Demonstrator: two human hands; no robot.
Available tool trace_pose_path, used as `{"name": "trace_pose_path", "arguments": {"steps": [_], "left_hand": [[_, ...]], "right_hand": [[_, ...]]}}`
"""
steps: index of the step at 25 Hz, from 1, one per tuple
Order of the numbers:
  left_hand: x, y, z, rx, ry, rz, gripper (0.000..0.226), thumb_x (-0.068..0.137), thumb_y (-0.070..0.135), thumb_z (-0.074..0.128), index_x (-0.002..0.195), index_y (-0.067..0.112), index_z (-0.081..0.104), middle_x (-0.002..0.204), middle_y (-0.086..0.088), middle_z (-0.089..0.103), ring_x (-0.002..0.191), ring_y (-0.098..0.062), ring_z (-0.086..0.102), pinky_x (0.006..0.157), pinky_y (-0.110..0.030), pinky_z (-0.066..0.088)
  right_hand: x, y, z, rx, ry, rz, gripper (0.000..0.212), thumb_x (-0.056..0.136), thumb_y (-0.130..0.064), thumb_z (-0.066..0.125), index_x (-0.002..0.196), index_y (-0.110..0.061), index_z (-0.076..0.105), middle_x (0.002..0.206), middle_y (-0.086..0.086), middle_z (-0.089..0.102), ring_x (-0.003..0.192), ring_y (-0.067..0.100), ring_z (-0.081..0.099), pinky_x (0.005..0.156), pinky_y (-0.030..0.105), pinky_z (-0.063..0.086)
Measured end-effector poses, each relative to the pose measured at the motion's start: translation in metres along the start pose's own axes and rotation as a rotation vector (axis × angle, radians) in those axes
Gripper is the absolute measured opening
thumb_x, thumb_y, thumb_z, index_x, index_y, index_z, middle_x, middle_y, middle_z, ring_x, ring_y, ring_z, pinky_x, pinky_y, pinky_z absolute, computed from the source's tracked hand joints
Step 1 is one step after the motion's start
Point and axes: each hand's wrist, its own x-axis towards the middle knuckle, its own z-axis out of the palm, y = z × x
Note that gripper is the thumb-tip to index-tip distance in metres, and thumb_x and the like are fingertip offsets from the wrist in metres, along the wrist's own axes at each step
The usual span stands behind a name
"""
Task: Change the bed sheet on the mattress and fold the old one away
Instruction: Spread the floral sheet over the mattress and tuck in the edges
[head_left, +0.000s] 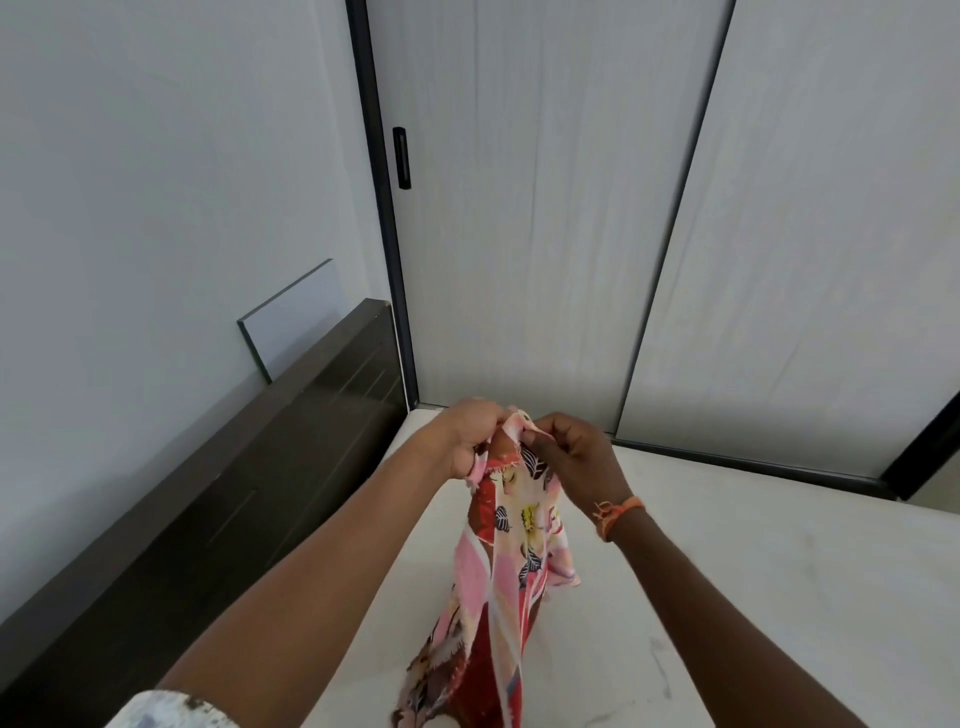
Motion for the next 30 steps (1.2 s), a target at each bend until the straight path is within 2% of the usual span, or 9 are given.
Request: {"name": "trace_pose_path", "arguments": {"steps": [4,6,12,15,18,20,23,25,30], "left_hand": [[-0.008,0.009,-0.023,-0.031,0.126,0.083,0.050,0.101,0.006,0.044,0.057,0.006,0.068,0.059,-0.016,0.059,0.049,-0.023,0.058,0.051,-0.025,0.052],[-0.013,0.016,-0.039,-0.087,0.182,0.124,0.045,0.101,0.004,0.042,0.062,0.003,0.064,0.069,-0.019,0.059,0.058,-0.024,0.057,0.054,-0.026,0.052],[-0.015,0.035,-0.049,-0.216,0.353,0.162,0.023,0.102,0.006,0.044,0.082,0.002,0.053,0.088,-0.017,0.057,0.075,-0.029,0.060,0.070,-0.046,0.058],[-0.012,0.040,-0.029,-0.263,0.324,0.237,0.026,0.102,0.005,0.044,0.078,0.006,0.054,0.082,-0.014,0.053,0.071,-0.024,0.056,0.077,-0.042,0.056],[-0.013,0.047,-0.008,-0.219,0.273,0.327,0.024,0.103,0.011,0.047,0.082,0.011,0.058,0.081,-0.012,0.057,0.072,-0.025,0.058,0.066,-0.033,0.052],[-0.012,0.052,0.002,-0.193,0.204,0.365,0.021,0.102,0.011,0.049,0.086,0.011,0.061,0.082,-0.013,0.060,0.070,-0.024,0.059,0.066,-0.032,0.053],[-0.012,0.057,0.005,-0.138,0.173,0.404,0.017,0.102,0.011,0.049,0.092,0.009,0.063,0.092,-0.016,0.063,0.073,-0.025,0.061,0.070,-0.032,0.056],[-0.013,0.059,-0.001,-0.142,0.186,0.451,0.012,0.101,0.012,0.051,0.109,0.006,0.058,0.107,-0.018,0.061,0.078,-0.022,0.060,0.072,-0.033,0.055],[-0.021,0.020,0.004,-0.162,0.142,0.514,0.069,0.087,0.033,0.073,0.133,0.021,0.023,0.116,-0.010,0.054,0.100,-0.022,0.063,0.093,-0.045,0.056]], "right_hand": [[0.004,0.020,-0.035,-0.216,-0.138,-0.104,0.011,0.091,-0.002,0.061,0.087,-0.007,0.070,0.078,-0.004,0.068,0.068,0.003,0.062,0.064,0.011,0.044],[0.003,0.058,-0.063,-0.425,-0.104,-0.080,0.011,0.086,-0.002,0.063,0.087,-0.008,0.072,0.080,0.002,0.071,0.074,0.014,0.066,0.065,0.017,0.041],[-0.030,0.136,-0.109,-0.718,0.075,0.735,0.013,0.081,-0.017,0.066,0.093,-0.020,0.071,0.101,0.011,0.070,0.101,0.033,0.064,0.085,0.036,0.047],[-0.022,0.110,-0.077,-0.486,0.063,0.547,0.028,0.081,-0.015,0.073,0.108,-0.012,0.070,0.104,0.009,0.071,0.102,0.027,0.065,0.090,0.029,0.045],[-0.012,0.028,-0.033,-0.056,-0.231,0.305,0.037,0.087,-0.042,0.067,0.120,-0.025,0.063,0.110,-0.006,0.068,0.099,0.006,0.064,0.089,0.025,0.051],[-0.010,-0.007,-0.007,-0.032,-0.315,0.154,0.032,0.087,-0.048,0.064,0.117,-0.036,0.058,0.109,-0.014,0.065,0.097,0.002,0.063,0.084,0.023,0.054],[0.000,-0.019,0.006,-0.204,-0.115,-0.073,0.018,0.093,-0.026,0.062,0.108,-0.018,0.067,0.101,-0.006,0.070,0.089,0.014,0.068,0.077,0.030,0.057],[0.009,-0.021,-0.004,-0.176,-0.072,-0.018,0.019,0.096,-0.021,0.056,0.094,-0.008,0.070,0.084,0.001,0.070,0.075,0.019,0.068,0.068,0.037,0.058],[0.038,-0.041,-0.020,0.350,0.225,0.478,0.050,0.097,-0.049,0.046,0.078,-0.009,0.067,0.051,0.002,0.055,0.041,0.012,0.049,0.044,0.022,0.039]]}}
